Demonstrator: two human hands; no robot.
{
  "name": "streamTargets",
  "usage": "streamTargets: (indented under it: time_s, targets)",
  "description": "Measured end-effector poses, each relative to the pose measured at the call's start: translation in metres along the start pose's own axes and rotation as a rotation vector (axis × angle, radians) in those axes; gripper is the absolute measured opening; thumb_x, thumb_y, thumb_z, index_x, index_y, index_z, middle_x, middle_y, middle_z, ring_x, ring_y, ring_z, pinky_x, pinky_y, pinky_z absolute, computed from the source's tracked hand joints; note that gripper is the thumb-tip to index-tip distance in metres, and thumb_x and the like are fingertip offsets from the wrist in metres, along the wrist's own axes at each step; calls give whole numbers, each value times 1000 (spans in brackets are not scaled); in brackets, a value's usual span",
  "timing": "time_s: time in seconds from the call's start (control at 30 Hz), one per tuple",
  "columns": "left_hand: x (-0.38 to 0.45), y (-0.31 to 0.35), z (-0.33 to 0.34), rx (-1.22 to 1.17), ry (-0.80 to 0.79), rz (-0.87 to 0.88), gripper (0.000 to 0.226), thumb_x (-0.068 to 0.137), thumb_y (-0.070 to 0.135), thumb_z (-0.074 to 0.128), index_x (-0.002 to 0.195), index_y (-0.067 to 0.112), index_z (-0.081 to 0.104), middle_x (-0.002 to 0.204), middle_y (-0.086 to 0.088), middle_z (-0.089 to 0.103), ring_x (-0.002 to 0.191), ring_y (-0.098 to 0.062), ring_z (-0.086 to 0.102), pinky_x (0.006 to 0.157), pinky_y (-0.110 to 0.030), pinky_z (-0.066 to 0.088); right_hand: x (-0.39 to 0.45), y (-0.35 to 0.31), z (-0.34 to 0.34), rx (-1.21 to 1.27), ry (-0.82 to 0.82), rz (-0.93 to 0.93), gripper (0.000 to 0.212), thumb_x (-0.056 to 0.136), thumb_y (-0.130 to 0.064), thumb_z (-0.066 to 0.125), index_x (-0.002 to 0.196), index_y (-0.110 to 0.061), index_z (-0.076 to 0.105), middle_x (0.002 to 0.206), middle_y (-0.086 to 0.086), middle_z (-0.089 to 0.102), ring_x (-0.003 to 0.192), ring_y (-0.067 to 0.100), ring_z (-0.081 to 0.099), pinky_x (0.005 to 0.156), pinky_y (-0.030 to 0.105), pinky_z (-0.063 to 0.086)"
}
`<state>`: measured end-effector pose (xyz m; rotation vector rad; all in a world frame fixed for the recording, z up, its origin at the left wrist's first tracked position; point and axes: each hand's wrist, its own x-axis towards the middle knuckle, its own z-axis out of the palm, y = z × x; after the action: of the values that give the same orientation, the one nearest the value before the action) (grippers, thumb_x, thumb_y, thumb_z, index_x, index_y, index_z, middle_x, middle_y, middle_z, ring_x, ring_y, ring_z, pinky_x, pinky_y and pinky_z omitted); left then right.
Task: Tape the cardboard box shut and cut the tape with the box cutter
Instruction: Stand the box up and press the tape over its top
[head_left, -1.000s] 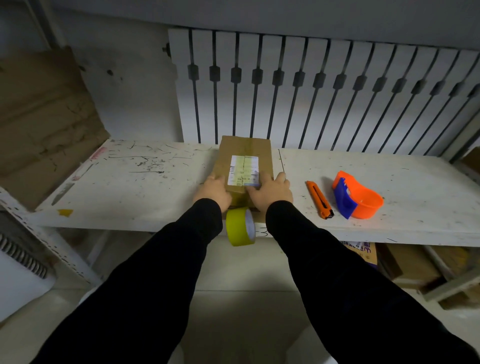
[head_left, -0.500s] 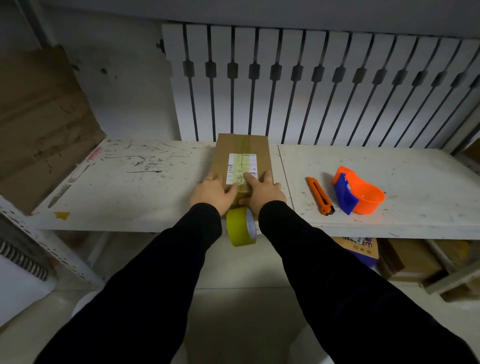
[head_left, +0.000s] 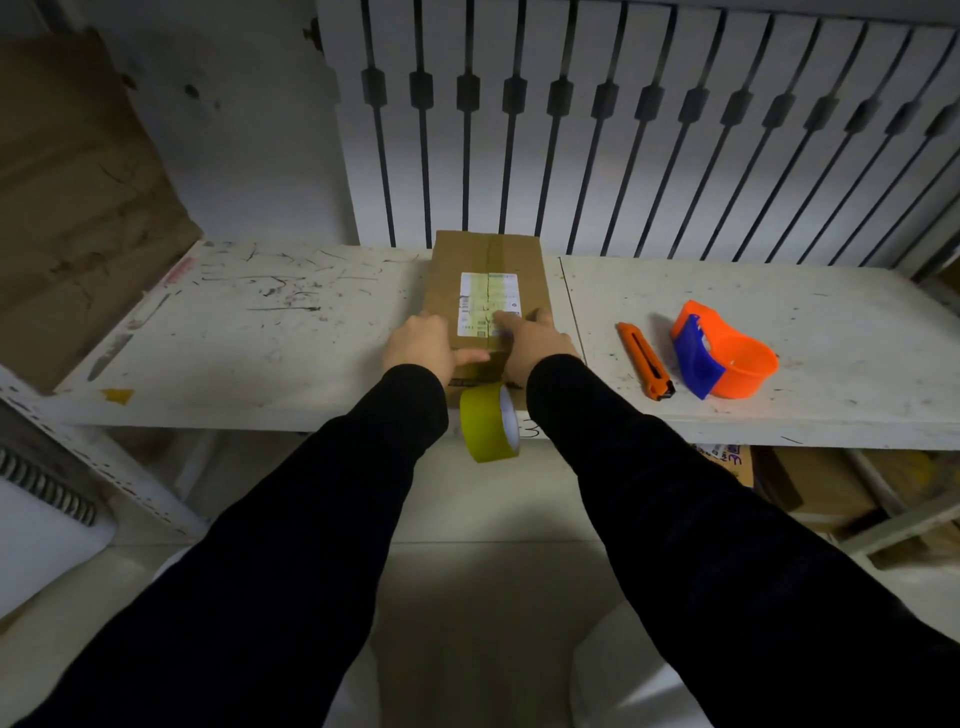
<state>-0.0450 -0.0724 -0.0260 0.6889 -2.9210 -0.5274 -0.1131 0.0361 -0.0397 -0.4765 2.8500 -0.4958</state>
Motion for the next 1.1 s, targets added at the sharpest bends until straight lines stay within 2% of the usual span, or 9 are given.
streamTargets:
  time_s: [0.1, 0.17, 0.5, 0.57, 0.63, 0.73, 0.8, 0.9, 1.1]
  targets:
    - [1, -2, 2, 7, 26, 2, 63, 76, 58, 62, 118, 10, 59, 112, -11, 62, 100, -27, 61, 71, -31, 44, 2, -3, -2, -14, -34, -2, 64, 82, -36, 62, 139, -36, 33, 140, 9, 28, 118, 35, 46, 100, 41, 43]
    - [2, -2, 3, 3, 21, 11, 62, 77, 56, 63, 117, 9, 59, 113, -12, 62, 101, -28, 61, 74, -32, 45, 3, -3, -1, -36, -8, 4, 64, 82, -39, 64, 138, -35, 33, 139, 9, 30, 118, 35, 47, 99, 39, 43]
    - [-5, 3, 9, -40, -7, -1, 55, 87, 42, 58, 130, 9, 48, 135, -12, 47, 118, -30, 53, 96, -37, 46, -5, 5, 4, -41, 57, -56, 64, 87, -17, 59, 141, -35, 30, 143, 10, 28, 114, 34, 49, 98, 39, 47]
    - [-10, 6, 13, -41, -5, -33, 57, 89, 42, 54, 136, 12, 43, 148, -10, 37, 130, -32, 42, 107, -43, 36, -9, 12, 3, -21, 71, -86, 64, 89, -9, 53, 143, -31, 27, 149, 8, 23, 120, 34, 48, 102, 39, 45]
    - [-16, 10, 15, 61, 17, -55, 63, 91, 44, 49, 144, 16, 31, 156, -8, 24, 143, -36, 21, 116, -51, 17, -13, 20, 1, 31, 51, -96, 68, 88, -4, 52, 145, -27, 24, 157, 7, 13, 130, 33, 42, 107, 39, 40]
    - [-25, 22, 16, 54, 67, -44, 67, 93, 42, 45, 149, 16, 19, 159, -7, 16, 147, -36, 5, 118, -52, 2, -21, 33, -3, 94, 35, -89, 72, 87, -9, 55, 146, -28, 20, 159, 7, 5, 135, 34, 37, 109, 42, 39]
    - [-29, 35, 18, 29, 99, 9, 65, 93, 41, 43, 149, 17, 19, 159, -6, 18, 147, -35, 5, 118, -53, 0, -28, 41, -7, 163, 47, -63, 70, 87, -17, 57, 146, -27, 20, 159, 10, 8, 137, 34, 34, 109, 43, 36]
    - [-33, 58, 20, 31, 92, 95, 60, 94, 38, 41, 148, 18, 24, 159, -4, 20, 147, -32, 7, 118, -52, 0, -36, 51, -14, 233, 101, -51, 61, 91, -27, 52, 145, -20, 26, 153, 12, 27, 137, 31, 35, 110, 42, 32]
    - [-42, 95, 41, 49, 45, 218, 53, 94, 29, 43, 145, 20, 31, 157, -7, 20, 147, -31, 9, 119, -50, 0, -42, 80, -20, 179, 150, 23, 46, 95, -25, 44, 140, -14, 39, 142, 12, 47, 129, 28, 46, 108, 42, 38]
